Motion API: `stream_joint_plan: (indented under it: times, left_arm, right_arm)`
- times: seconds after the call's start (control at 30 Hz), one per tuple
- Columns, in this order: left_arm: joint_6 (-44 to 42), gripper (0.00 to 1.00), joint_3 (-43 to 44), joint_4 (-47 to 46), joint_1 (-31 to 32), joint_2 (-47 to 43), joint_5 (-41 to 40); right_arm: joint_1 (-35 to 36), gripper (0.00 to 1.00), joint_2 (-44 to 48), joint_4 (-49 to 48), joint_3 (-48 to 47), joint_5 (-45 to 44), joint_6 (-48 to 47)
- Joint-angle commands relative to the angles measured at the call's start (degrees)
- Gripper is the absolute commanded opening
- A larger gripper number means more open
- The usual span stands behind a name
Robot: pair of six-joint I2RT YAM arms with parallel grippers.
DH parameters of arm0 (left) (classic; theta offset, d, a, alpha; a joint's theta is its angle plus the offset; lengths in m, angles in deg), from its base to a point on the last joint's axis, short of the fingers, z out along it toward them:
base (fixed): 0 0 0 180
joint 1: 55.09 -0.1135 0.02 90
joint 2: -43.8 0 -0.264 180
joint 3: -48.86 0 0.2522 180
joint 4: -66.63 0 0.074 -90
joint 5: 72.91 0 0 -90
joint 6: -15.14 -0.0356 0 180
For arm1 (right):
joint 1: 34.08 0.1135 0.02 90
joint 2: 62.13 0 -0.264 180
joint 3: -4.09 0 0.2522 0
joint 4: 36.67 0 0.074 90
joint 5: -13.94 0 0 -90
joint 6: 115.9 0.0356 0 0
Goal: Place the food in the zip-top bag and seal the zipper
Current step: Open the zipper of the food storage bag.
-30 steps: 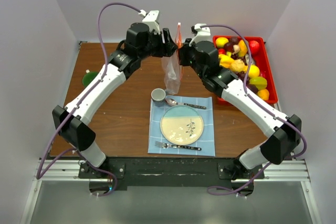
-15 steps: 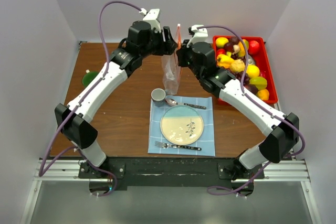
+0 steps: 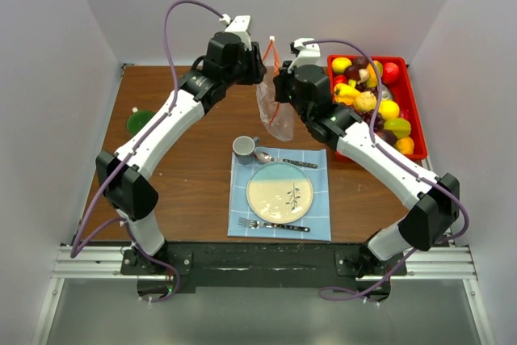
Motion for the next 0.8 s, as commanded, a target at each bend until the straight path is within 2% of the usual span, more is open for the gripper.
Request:
stream_joint_plan:
  times: [0.0,0.13,0.2,0.27,0.37,0.5,0.63,0.77]
  left_arm:
    - [-2.5,0.29,-0.9,0.4,0.1,-1.5,-8.5]
    - [-2.6,0.16,-0.9,4.2,0.1,-1.7,-16.8]
    - [-1.0,0.07,-0.9,6.1,0.1,-1.8,-23.9]
    - [2.3,0.06,-0.5,10.0,0.1,-1.5,-31.4]
    - [4.6,0.02,-0.5,12.6,0.0,-1.4,-36.2]
    - [5.3,0.0,-0.2,12.3,-0.2,-0.8,-35.5]
    - [4.5,0.0,-0.5,7.0,-0.3,-2.1,-32.6]
    - [-2.0,0.0,-1.4,1.0,-0.2,-2.2,-32.3]
  right_arm:
    - [0.1,0.0,-1.1,-0.9,-1.3,-3.5,-1.9]
    - [-0.1,0.0,-2.8,0.3,-2.5,-5.6,-3.2]
    - [-0.5,0.0,-3.6,1.1,-3.0,-5.0,-3.0]
    - [-1.5,0.0,-5.0,2.1,-4.0,-3.9,-2.3]
    - [-4.1,0.0,-7.6,3.7,-6.2,0.0,-0.2]
    - [-7.4,0.0,-11.3,4.3,-8.2,5.9,2.7]
    - [-9.3,0.0,-14.8,4.1,-9.4,9.4,3.9]
    - [-9.8,0.0,-16.7,2.6,-8.4,10.8,5.3]
